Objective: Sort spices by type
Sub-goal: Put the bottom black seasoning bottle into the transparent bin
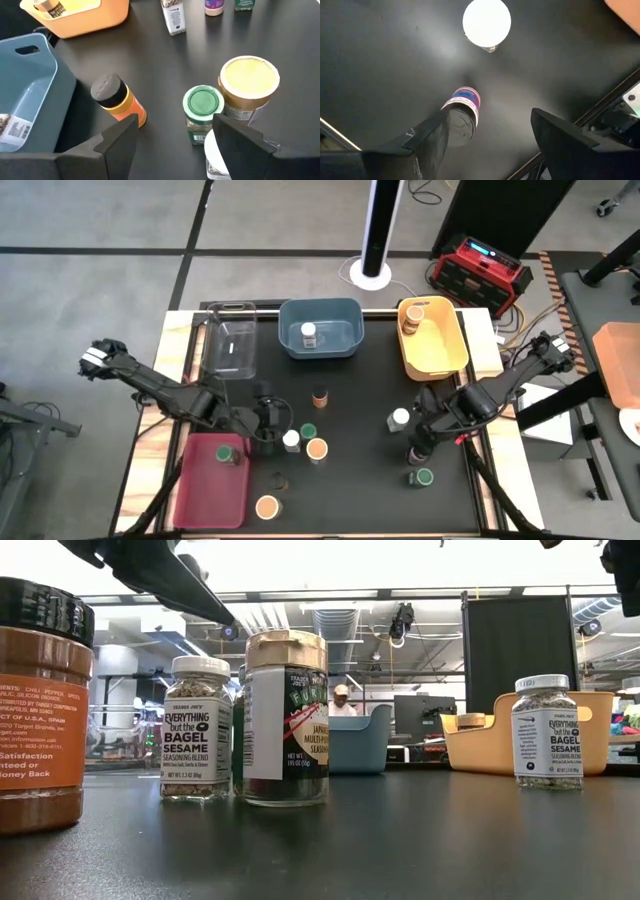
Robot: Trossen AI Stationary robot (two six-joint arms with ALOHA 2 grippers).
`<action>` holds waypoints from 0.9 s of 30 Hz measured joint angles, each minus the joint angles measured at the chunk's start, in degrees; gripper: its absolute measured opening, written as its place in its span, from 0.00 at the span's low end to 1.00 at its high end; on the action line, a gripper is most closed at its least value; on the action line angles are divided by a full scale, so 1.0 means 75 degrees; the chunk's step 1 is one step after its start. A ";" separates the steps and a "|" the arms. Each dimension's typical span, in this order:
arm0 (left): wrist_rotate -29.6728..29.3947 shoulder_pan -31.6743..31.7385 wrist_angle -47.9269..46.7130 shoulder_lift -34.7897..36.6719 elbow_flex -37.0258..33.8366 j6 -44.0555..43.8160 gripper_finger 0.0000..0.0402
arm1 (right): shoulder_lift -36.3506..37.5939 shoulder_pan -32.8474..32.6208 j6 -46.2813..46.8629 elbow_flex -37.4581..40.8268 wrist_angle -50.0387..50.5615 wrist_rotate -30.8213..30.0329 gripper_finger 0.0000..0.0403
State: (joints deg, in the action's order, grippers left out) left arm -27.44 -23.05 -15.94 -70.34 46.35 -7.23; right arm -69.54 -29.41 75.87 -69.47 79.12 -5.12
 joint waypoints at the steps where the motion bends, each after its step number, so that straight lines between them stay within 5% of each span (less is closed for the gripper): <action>1: 0.0001 0.0000 0.0002 0.0000 0.0000 -0.0043 0.60 | 0.0000 0.0000 -0.0002 0.0000 -0.0002 -0.0006 0.68; 11: 0.1318 -0.0058 -0.0230 0.0055 0.0003 -0.0621 0.60 | 0.0000 0.0000 -0.0002 0.0000 -0.0016 -0.0102 0.65; 18: 0.3197 -0.0286 -0.0572 0.0250 0.0111 -0.0969 0.60 | 0.0000 0.0003 -0.0002 0.0006 -0.0016 -0.0126 0.66; 23: 0.3403 -0.0564 -0.1349 0.0173 0.0491 -0.1244 0.60 | 0.0000 0.0003 -0.0033 0.0006 -0.0016 -0.0128 0.69; 27: 0.3386 -0.0571 -0.1603 -0.0040 0.1016 -0.2673 0.60 | 0.0000 0.0006 -0.0057 -0.0002 -0.0011 -0.0130 0.70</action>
State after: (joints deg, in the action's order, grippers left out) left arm -2.04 -27.33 -27.95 -70.64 53.97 -27.28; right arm -69.54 -29.36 75.44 -69.49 79.04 -6.10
